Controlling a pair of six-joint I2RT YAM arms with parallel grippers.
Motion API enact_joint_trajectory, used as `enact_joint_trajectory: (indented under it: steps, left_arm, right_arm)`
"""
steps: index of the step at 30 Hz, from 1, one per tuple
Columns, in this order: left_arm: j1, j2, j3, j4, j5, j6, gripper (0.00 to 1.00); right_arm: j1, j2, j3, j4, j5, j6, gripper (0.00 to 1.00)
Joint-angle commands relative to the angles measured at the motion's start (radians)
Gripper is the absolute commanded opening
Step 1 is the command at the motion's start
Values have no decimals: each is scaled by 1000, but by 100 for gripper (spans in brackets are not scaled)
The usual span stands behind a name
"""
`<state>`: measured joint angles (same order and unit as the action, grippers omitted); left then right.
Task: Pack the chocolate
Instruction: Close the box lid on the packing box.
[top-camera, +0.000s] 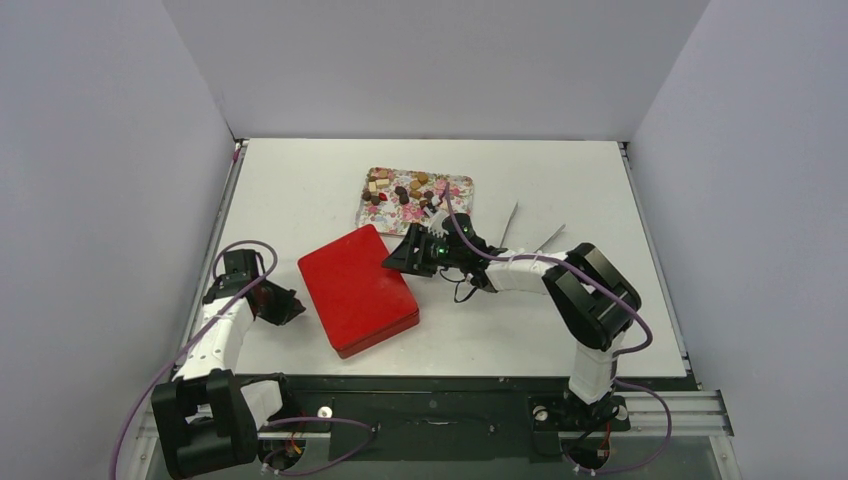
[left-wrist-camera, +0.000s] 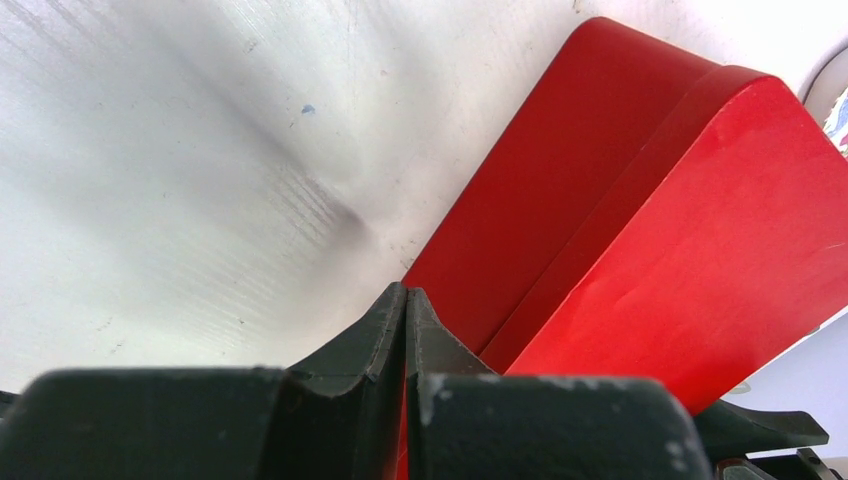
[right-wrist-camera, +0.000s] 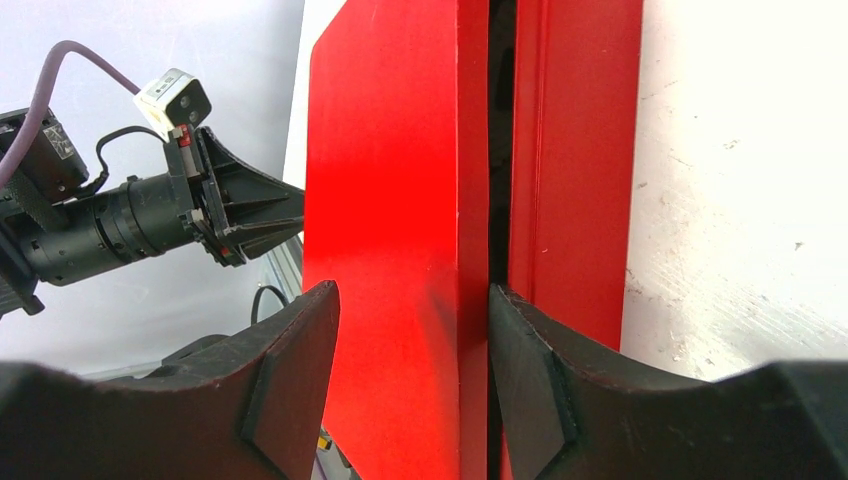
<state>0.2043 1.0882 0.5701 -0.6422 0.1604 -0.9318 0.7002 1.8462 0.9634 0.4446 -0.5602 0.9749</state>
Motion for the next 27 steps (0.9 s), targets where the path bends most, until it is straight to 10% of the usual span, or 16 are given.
enact_joint_trajectory:
  steps: [1,27]
  left_arm:
    - [-7,4,43,31,-12,-1,0]
    - [-25,34,65,49,-12,-12,0]
  right_arm:
    - [-21,-51,-22,-41,40,-44,53]
    - [-61,-109,-35,-82,32,-53,55]
